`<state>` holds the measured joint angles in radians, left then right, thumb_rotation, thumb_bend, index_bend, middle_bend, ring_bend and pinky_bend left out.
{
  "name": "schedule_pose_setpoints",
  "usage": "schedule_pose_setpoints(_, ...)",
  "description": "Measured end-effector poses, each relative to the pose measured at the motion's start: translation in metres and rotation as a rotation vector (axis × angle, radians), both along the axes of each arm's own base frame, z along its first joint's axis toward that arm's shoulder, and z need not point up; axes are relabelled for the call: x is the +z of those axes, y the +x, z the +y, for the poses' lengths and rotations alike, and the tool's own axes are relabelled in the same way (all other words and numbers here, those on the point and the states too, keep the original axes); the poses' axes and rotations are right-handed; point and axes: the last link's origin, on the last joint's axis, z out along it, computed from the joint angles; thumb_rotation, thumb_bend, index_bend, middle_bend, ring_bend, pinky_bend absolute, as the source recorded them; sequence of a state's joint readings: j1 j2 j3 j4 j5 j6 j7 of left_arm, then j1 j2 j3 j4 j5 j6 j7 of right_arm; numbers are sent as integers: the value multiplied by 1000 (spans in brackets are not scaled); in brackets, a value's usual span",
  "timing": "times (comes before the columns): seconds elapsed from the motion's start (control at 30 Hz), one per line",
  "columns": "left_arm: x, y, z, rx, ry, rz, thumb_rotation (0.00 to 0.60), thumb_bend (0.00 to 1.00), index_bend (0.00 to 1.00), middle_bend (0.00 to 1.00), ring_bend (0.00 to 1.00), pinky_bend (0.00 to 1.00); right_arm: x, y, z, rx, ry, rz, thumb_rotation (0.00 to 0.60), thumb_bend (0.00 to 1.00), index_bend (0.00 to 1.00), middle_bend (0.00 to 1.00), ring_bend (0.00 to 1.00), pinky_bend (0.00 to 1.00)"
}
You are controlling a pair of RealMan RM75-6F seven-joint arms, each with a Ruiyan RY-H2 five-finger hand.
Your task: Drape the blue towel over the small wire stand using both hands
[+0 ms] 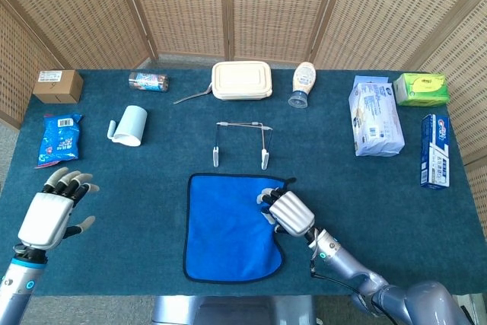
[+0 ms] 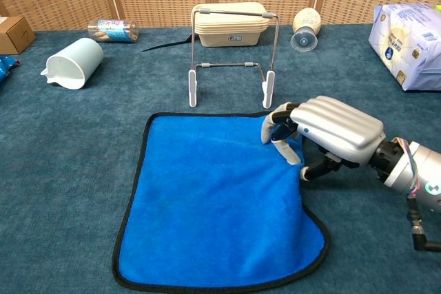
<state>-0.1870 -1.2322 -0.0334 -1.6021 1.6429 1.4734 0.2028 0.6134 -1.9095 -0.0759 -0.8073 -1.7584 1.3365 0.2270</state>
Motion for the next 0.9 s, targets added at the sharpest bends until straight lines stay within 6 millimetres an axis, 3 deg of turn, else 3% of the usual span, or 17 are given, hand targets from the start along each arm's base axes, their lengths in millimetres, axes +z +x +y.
schedule_pose_setpoints(0.53,-54,25,23,-166,-113,14,600,68,336,282,242,177,0,7,-1,0,-14,-26,600,424,725,397,298,450)
schedule_pose_setpoints(0.9,-96,44,36,-340,-279,0,600,67,292,269,232,169,2,7,-1,-6,-25,-29,600,426,721,397,298,449)
